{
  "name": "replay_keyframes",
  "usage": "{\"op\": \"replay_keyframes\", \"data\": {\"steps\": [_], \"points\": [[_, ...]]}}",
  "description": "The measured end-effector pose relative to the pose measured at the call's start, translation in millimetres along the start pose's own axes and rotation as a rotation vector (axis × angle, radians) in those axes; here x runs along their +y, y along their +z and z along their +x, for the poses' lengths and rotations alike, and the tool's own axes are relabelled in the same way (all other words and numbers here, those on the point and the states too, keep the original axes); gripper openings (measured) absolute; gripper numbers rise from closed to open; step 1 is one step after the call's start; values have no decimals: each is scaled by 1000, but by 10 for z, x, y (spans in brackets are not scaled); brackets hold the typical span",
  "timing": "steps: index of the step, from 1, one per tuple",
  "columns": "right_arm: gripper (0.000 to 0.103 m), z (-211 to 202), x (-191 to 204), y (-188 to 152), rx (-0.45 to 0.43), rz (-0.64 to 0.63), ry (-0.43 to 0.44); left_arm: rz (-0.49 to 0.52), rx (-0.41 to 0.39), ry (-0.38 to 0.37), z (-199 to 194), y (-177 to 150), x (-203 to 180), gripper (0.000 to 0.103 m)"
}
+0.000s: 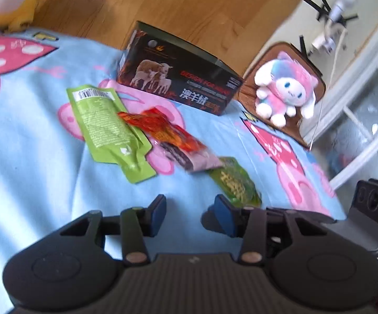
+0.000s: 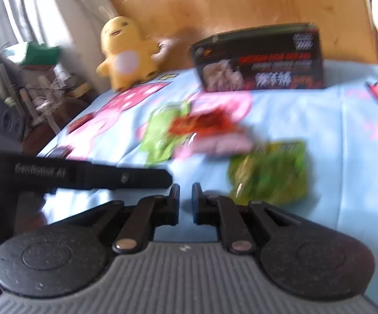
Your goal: Organize snacks
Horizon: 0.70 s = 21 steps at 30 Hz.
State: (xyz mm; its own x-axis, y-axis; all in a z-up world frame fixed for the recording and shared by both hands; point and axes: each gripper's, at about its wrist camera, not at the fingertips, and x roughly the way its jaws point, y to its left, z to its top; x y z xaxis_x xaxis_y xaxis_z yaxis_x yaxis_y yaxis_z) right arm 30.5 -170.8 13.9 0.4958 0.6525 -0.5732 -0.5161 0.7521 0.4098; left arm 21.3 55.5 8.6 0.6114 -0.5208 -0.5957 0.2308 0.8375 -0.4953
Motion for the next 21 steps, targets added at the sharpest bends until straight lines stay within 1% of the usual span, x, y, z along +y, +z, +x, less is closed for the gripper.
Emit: {"op": "replay_keyframes", "data": {"steps": [2, 3, 4, 6, 7, 8, 9, 10, 12, 14, 16, 17, 19, 20, 21], "points": [[15, -89, -2, 28, -42, -20, -1, 13, -24, 20, -73, 31, -17, 46], [15, -135, -13, 63, -72, -19, -2, 17, -39, 54, -107, 63, -22, 51], [15, -163, -23, 112, -98, -14, -1, 23, -57, 99, -139, 95, -24, 54], [18, -172, -59, 247, -140, -6, -14, 41, -97, 196, -196, 150, -6, 54], [23, -139, -77, 335, -152, -4, -29, 50, -114, 248, -218, 166, 13, 55], [39, -72, -98, 435, -157, 2, -46, 55, -125, 309, -224, 173, 40, 58], [50, 11, -132, 525, -155, 11, -58, 52, -128, 370, -218, 187, 89, 63], [50, 131, -169, 624, -145, 26, -72, 42, -129, 425, -209, 185, 136, 64], [50, 384, -272, 787, -101, 57, -70, 16, -119, 487, -199, 179, 236, 64], [50, 661, -325, 888, -51, 81, -75, 5, -124, 499, -235, 174, 293, 65], [50, 872, -361, 918, 10, 75, -84, 10, -131, 521, -256, 171, 298, 69], [50, 910, -361, 888, 8, 61, -81, 12, -131, 529, -252, 168, 304, 69], [48, 871, -258, 809, 8, -4, -90, 15, -134, 527, -259, 152, 343, 69], [37, 814, -217, 760, 14, -11, -62, 21, -137, 531, -270, 145, 343, 69], [29, 739, -163, 718, 21, -16, -40, 27, -140, 535, -272, 142, 347, 69]]}}
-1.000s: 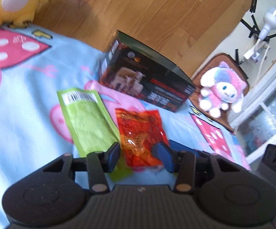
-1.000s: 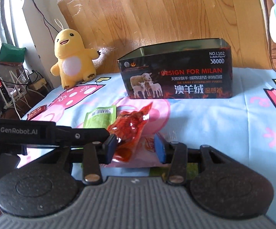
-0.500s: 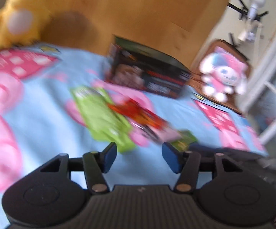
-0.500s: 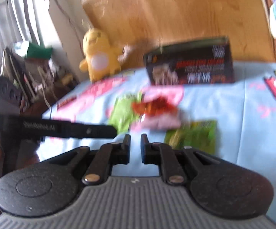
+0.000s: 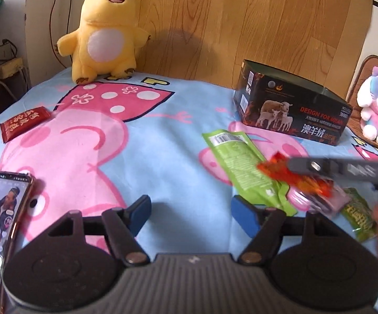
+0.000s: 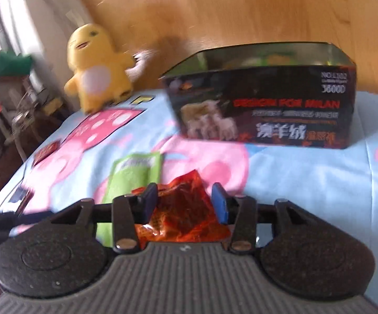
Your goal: Organize snacks
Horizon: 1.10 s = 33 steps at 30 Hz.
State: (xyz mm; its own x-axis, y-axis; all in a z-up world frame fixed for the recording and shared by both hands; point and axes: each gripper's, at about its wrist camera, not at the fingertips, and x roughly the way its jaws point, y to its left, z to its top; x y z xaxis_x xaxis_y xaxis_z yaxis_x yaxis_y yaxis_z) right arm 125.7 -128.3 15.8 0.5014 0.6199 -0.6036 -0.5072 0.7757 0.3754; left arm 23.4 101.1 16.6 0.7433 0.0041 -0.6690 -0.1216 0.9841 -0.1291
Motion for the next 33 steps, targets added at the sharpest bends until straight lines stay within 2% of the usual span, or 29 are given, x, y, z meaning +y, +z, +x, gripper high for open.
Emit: {"op": "replay_keyframes", "data": {"steps": [5, 7, 10, 13, 14, 15, 17, 19, 23, 26, 28, 33], "points": [[12, -464, 267, -410, 41, -77, 143, 5, -16, -2, 13, -15, -5, 73], [13, -572, 367, -488, 65, -93, 193, 15, -20, -4, 20, -21, -21, 78], [16, -698, 399, -472, 27, -98, 171, 22, -24, -6, 33, -29, -38, 81], [17, -758, 271, -270, -36, -7, 177, 29, -27, -7, 25, -44, -42, 81], [21, -735, 214, -185, -48, 31, 175, 26, -27, -11, 20, -44, -33, 81], [31, -696, 160, -113, -53, 60, 165, 22, -27, -15, 15, -44, -22, 81], [37, -550, 78, 16, -44, 97, 125, 13, -26, -24, 3, -46, -1, 81], [37, -370, -10, 99, -6, 138, 94, 8, -26, -33, -7, -48, 22, 81], [37, -85, -131, 123, 62, 254, 134, -7, -42, -61, -41, -88, 76, 81], [37, 26, -135, 14, 99, 288, 135, -1, -64, -76, -45, -126, 74, 86], [37, -15, -141, -33, 71, 287, 144, 19, -68, -78, -29, -132, 39, 92], [37, -43, -182, -52, 53, 289, 162, 14, -65, -101, -18, -120, 48, 96]]}}
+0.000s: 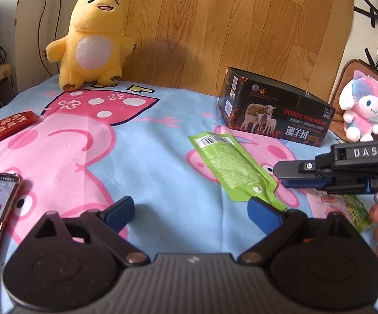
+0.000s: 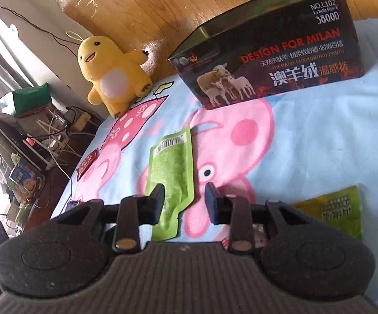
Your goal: Organize snacks
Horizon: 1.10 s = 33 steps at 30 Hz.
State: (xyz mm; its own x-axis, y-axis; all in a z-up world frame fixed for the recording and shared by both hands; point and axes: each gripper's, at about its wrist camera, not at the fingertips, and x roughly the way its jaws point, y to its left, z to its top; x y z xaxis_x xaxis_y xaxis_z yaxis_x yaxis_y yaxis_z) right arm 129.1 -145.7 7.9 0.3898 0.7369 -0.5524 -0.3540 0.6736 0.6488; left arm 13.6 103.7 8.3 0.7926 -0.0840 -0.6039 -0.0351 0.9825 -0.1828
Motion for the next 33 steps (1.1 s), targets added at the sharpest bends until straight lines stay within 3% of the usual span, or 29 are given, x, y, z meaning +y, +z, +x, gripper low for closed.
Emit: {"op": "replay_keyframes", "data": {"steps": [4, 12, 23, 33], "points": [[38, 0, 24, -50, -30, -18, 2, -26, -9, -24, -17, -5, 49, 96], [39, 135, -4, 129, 12, 12, 7, -41, -15, -46, -24, -6, 87, 96], [39, 267, 94, 59, 92, 14, 127, -68, -21, -75, -34, -5, 135, 97], [36, 164, 5, 18, 34, 100, 113, -74, -21, -87, -26, 8, 141, 97]]}}
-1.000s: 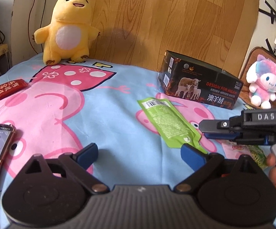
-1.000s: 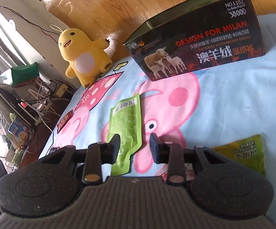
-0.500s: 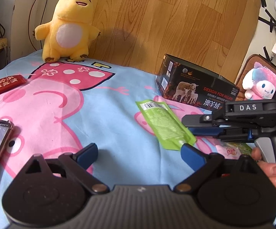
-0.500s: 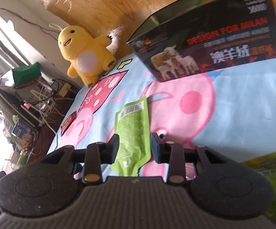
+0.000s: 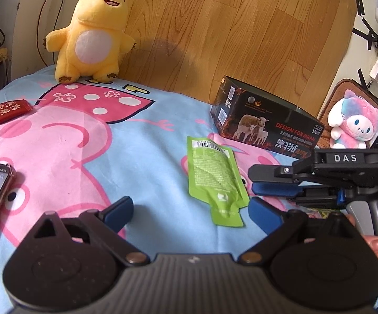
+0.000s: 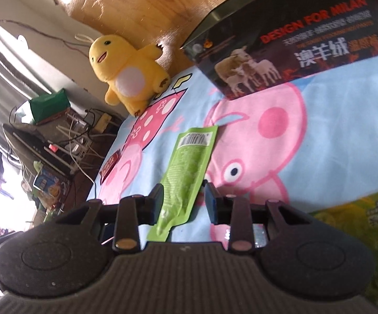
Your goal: Organize snacks
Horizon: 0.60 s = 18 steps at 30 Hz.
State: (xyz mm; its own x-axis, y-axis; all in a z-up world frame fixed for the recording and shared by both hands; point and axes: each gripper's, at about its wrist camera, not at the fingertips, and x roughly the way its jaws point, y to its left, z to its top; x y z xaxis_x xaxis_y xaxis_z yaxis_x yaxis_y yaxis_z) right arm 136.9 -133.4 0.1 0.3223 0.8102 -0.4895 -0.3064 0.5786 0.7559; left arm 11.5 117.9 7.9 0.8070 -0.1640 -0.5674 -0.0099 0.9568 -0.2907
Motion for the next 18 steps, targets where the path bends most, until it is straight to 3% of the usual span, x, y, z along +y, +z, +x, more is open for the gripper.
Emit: {"op": "replay_keyframes", "data": {"steps": [12, 18], "points": [[37, 187, 192, 3, 25, -71, -26, -9, -3, -15, -1, -6, -2, 97], [36, 119, 54, 22, 30, -4, 3, -173, -12, -167, -30, 42, 303, 97]]}}
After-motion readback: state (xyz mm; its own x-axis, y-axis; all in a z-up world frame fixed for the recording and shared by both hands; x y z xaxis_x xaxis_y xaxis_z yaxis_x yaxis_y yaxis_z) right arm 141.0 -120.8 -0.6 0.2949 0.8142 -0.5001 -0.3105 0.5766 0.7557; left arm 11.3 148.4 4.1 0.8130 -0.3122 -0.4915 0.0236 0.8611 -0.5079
